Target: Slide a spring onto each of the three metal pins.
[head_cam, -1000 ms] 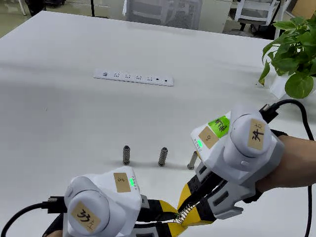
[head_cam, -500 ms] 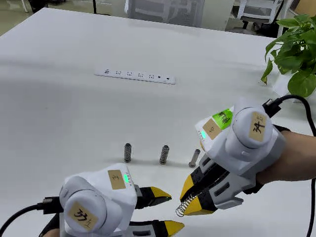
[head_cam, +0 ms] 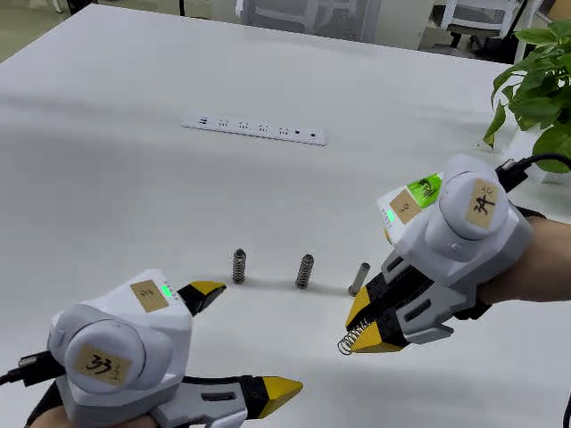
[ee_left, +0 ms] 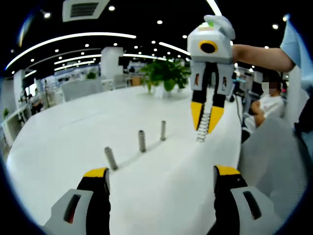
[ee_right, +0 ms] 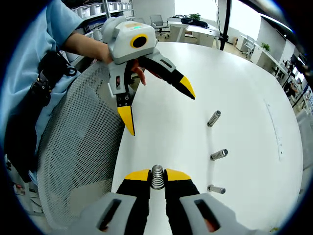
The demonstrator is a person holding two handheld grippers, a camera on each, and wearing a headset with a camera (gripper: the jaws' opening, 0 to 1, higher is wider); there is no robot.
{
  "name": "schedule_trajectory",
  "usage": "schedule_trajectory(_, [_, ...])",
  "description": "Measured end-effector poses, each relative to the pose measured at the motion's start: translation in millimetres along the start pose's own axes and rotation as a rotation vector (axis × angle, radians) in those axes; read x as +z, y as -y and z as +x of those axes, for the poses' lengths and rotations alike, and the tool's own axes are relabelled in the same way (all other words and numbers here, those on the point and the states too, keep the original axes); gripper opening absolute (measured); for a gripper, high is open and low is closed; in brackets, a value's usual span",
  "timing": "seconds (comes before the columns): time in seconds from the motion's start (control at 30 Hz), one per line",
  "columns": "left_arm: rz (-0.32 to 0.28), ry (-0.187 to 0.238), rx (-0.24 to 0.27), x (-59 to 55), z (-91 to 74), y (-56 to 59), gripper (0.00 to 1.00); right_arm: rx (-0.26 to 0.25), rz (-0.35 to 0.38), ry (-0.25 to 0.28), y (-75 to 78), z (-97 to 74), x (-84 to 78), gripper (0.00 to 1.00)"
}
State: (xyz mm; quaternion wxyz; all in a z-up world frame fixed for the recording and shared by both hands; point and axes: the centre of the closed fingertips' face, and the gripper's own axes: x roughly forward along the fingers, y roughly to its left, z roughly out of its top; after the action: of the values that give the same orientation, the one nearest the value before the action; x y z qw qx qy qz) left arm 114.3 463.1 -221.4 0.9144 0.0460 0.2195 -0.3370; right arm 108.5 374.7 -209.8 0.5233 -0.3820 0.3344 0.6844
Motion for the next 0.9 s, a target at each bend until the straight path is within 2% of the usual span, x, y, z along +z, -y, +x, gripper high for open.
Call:
schedule_trajectory(0.17, [-0.024, 0.01, 0.058, 0.9, -8.2, -16.8, 1.0, -0.013, -0.006, -0.021, 9.1, -4.7, -4.3, 0.12])
schedule_trajectory(0.33, [-0.05, 0.017, 0.088, 2.2, -13.8, -26.6, 1.0, -0.028, -0.015, -0.044, 19.9, -11.1, -7.7, 0.12])
schedule_trajectory(0.63, [-0.06, 0.012, 0.102, -2.1, -15.4, -28.0, 1.0, -0.068, -0.042, -0.101, 41.6, -21.3, -17.4, 0.12])
schedule_trajectory(0.67, [-0.06, 0.009, 0.101, -3.4, -15.4, -27.1, 1.0, -0.091, -0.046, -0.131, 48.2, -23.5, -22.8, 0.12])
schedule_trajectory(0.7, [-0.06, 0.01, 0.101, -3.8, -15.4, -26.5, 1.0, -0.109, -0.055, -0.14, 53.3, -24.1, -25.0, 0.12])
schedule_trajectory(0.9, [-0.061, 0.006, 0.101, -6.5, -14.7, -25.4, 1.0, -0.119, -0.061, -0.171, 60.5, -27.2, -30.9, 0.12])
